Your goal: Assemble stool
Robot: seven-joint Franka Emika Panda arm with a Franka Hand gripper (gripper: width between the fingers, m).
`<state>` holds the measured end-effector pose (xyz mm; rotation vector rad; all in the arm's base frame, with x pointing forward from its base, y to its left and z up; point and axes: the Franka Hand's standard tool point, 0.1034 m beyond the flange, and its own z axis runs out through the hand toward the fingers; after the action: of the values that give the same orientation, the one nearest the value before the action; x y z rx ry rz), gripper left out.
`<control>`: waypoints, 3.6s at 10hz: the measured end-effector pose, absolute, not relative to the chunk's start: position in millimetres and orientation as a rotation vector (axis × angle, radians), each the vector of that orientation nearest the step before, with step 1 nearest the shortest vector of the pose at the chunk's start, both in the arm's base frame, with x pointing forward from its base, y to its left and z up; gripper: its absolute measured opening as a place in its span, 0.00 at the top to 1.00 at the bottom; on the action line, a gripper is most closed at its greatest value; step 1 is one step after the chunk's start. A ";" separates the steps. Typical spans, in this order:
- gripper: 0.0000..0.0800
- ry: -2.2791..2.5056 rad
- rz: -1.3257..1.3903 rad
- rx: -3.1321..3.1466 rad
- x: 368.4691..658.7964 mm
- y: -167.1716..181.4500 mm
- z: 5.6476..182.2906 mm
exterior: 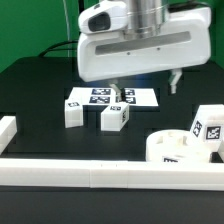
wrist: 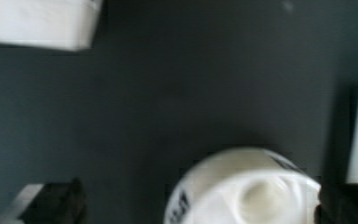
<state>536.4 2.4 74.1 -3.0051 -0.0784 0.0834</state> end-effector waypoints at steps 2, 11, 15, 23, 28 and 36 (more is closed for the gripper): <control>0.19 -0.049 0.080 -3.008 529.5 -13.0 70.2; 0.19 0.205 0.251 -2.959 502.9 -36.9 54.2; 0.19 0.284 0.568 -2.839 492.4 -36.2 54.8; 0.19 0.358 0.971 -2.689 498.0 -45.3 41.3; 0.19 0.459 1.079 -2.632 510.7 -55.7 37.7; 0.19 0.405 1.098 -2.644 511.4 -32.5 27.5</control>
Offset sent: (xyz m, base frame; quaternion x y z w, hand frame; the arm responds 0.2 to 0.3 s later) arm 0.0000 0.0000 0.0000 0.0000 0.0000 0.0000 1.0000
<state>511.4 -32.5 27.5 -2.6438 0.4049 1.0976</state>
